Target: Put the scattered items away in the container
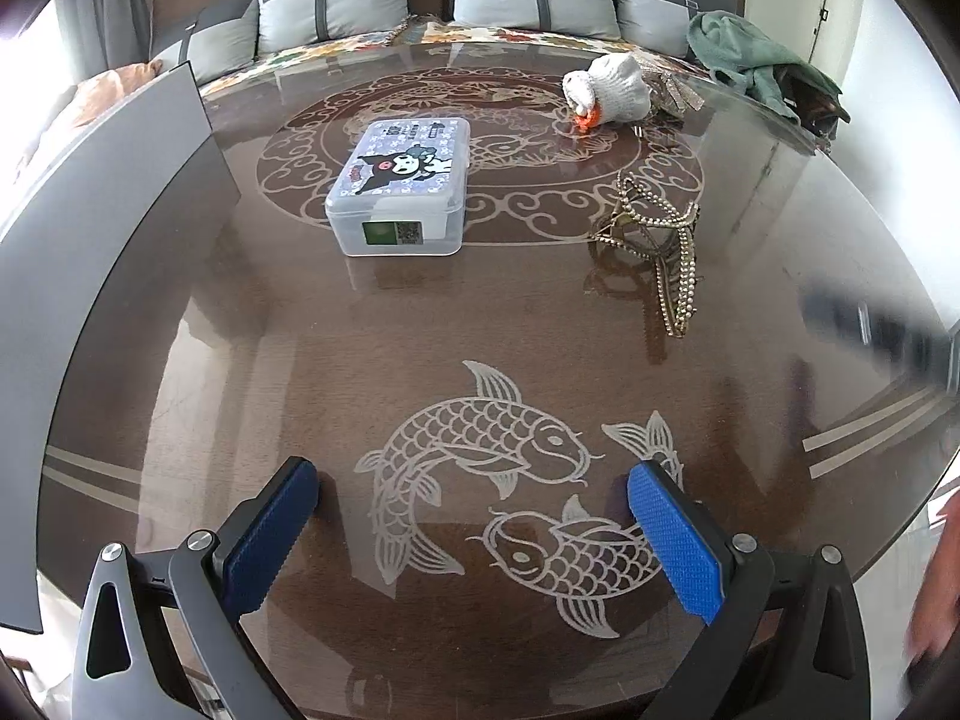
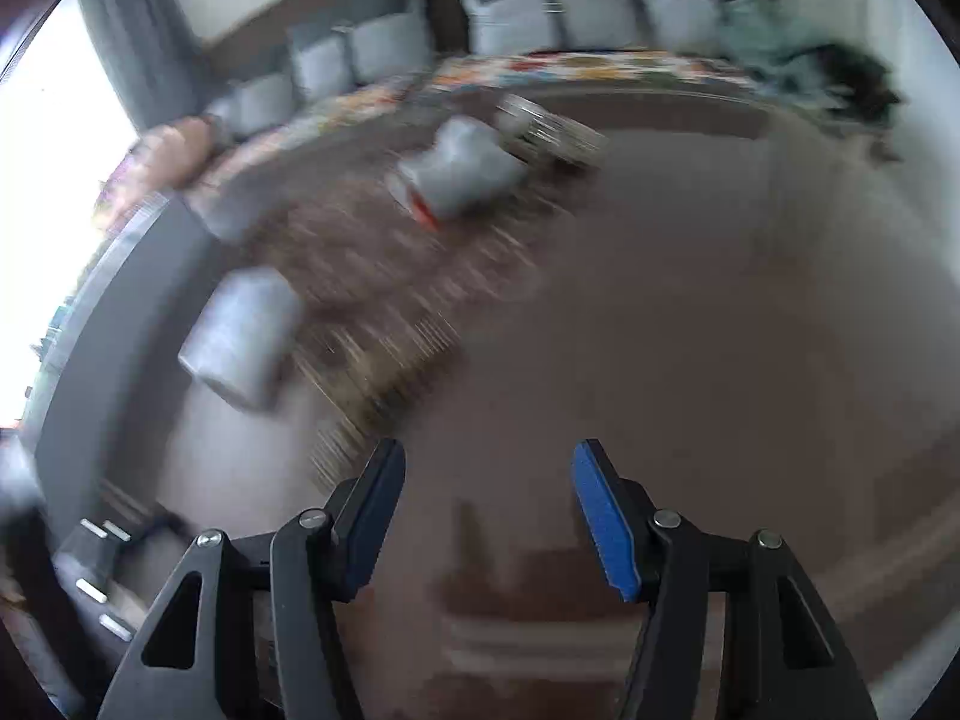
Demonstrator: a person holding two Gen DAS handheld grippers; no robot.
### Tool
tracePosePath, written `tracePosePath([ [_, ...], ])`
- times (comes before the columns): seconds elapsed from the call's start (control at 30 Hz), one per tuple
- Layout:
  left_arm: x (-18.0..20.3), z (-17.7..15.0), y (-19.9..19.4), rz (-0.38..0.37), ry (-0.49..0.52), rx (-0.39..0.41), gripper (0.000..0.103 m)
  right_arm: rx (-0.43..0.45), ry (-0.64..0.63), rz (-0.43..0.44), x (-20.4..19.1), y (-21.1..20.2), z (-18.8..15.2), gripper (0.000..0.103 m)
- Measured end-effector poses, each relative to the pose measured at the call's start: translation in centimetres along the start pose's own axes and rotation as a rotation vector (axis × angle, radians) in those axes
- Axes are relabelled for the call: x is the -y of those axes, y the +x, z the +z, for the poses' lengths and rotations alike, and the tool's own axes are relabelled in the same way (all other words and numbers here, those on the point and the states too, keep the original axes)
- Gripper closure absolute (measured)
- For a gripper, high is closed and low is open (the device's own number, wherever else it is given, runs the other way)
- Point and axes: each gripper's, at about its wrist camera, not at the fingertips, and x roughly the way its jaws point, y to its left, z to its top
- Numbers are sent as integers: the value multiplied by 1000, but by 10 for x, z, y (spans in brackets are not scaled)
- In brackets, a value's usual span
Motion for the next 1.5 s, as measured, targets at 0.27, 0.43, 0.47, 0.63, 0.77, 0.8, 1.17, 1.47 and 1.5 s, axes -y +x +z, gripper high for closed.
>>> tracePosePath([
  [0.27,-39,8,-24,-16,-121,74,0,148,60,-86,18,-48,-49,43],
  [0.43,-61,25,-21,-7,-121,74,0,156,71,52,3,-42,-42,43],
  [0.47,-64,28,-20,-2,-117,71,0,144,72,97,-1,-38,-39,43],
  [0.63,-80,25,-18,-18,-165,44,0,99,21,163,-34,-7,-18,43],
  [0.77,-83,17,-22,-30,-178,39,0,62,-5,137,-57,18,0,43],
  [0.8,-83,16,-23,-30,-177,39,0,53,-12,131,-62,25,4,43],
  [1.17,-81,8,-28,-61,-158,29,0,47,-13,-162,-49,44,20,43],
  [1.47,-66,67,-22,-137,-70,62,0,109,80,-123,7,-1,-20,43],
  [1.5,-64,74,-18,-143,-62,54,0,102,92,-113,11,-1,-23,43],
])
